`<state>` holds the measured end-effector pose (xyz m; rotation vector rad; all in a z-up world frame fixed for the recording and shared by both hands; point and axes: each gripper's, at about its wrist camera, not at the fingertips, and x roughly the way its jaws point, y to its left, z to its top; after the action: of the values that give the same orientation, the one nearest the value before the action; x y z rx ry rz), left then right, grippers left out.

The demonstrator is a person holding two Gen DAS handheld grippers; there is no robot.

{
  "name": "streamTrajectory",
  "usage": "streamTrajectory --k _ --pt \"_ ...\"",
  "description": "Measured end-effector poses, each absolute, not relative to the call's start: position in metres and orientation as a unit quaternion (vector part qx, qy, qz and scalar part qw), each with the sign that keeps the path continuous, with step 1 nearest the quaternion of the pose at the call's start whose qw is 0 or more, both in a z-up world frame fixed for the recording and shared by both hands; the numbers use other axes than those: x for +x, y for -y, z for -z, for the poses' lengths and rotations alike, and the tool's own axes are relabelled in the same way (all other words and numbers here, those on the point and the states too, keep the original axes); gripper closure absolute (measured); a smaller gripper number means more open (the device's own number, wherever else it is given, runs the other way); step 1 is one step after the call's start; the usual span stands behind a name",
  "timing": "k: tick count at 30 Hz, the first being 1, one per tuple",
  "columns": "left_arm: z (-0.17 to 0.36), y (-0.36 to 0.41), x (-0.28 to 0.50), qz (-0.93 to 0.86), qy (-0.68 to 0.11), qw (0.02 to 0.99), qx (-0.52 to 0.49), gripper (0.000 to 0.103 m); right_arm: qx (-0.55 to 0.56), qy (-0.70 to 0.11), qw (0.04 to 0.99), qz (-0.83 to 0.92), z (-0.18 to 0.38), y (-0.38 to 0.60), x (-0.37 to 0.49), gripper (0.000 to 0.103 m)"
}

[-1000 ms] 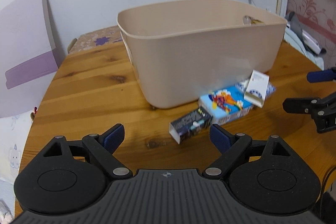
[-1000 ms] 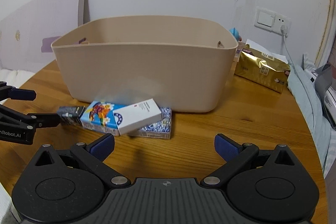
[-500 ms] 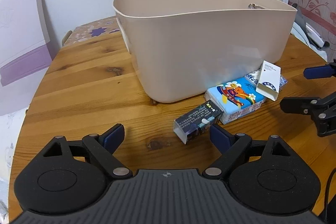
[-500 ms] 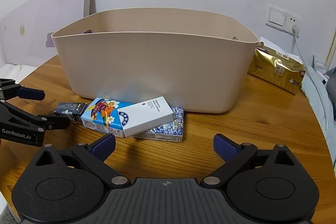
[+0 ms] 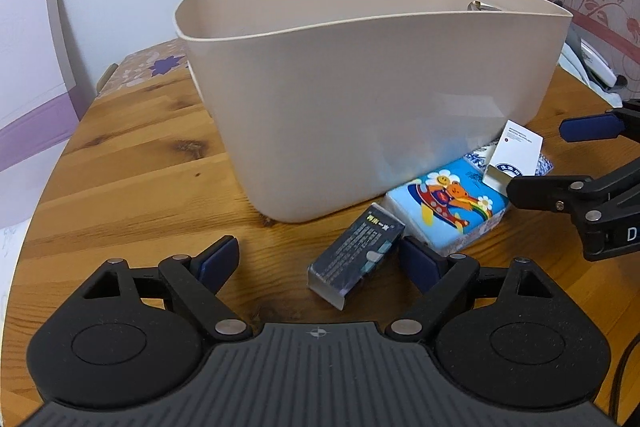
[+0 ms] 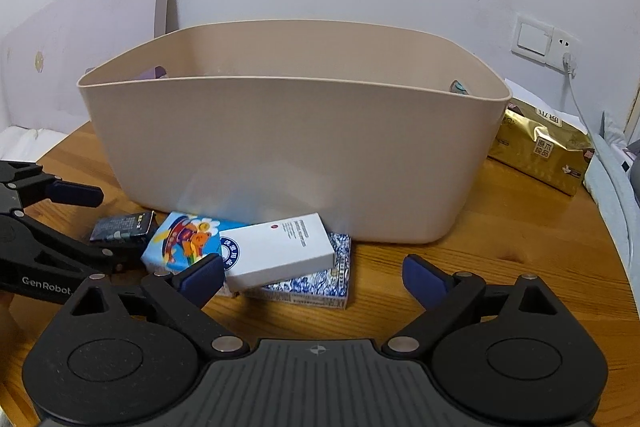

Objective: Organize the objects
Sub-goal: 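Move left tool to dark pack while right tool approaches white medicine box, then close left tool on dark pack while right tool grips white medicine box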

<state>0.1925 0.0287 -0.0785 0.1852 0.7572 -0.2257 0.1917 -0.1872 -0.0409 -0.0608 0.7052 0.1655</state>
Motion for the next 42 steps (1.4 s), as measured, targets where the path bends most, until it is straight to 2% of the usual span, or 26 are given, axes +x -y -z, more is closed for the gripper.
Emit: streamTrajectory --k 6,11,12,14,20,22,24,27,42 --pt "0.078 -0.029 0.197 0.101 -0.369 0.921 0.075 0.024 -0.025 -0.346 0.934 -0.082 0.045 0.19 0.192 0.009" --pt "0.077 -0.028 0.199 0.095 -0.37 0.922 0.064 0.039 -0.015 -0.347 0.934 -0.081 0.045 0.191 0.192 0.013" --pt "0.076 -0.028 0.2 0.094 -0.37 0.922 0.061 0.041 -0.016 -0.348 0.934 -0.081 0.045 0.19 0.192 0.015" --pt "0.075 -0.028 0.201 0.099 -0.374 0.921 0.052 0.053 -0.016 -0.348 0.934 -0.082 0.045 0.189 0.19 0.019" --pt "0.072 -0.026 0.198 0.102 -0.376 0.919 0.053 0.069 -0.009 -0.349 0.933 -0.089 0.045 0.189 0.188 0.031" --pt "0.071 -0.027 0.197 0.104 -0.377 0.919 0.051 0.079 -0.01 -0.349 0.932 -0.092 0.045 0.188 0.187 0.04" --pt "0.071 -0.027 0.196 0.097 -0.378 0.92 0.051 0.08 -0.014 -0.348 0.933 -0.093 0.045 0.186 0.184 0.045" --pt "0.071 -0.027 0.193 0.095 -0.378 0.92 0.049 0.08 -0.021 -0.346 0.934 -0.093 0.045 0.186 0.181 0.046" --pt "0.052 -0.026 0.167 0.1 -0.367 0.923 0.051 0.08 -0.022 -0.343 0.934 -0.099 0.038 0.189 0.168 0.047"
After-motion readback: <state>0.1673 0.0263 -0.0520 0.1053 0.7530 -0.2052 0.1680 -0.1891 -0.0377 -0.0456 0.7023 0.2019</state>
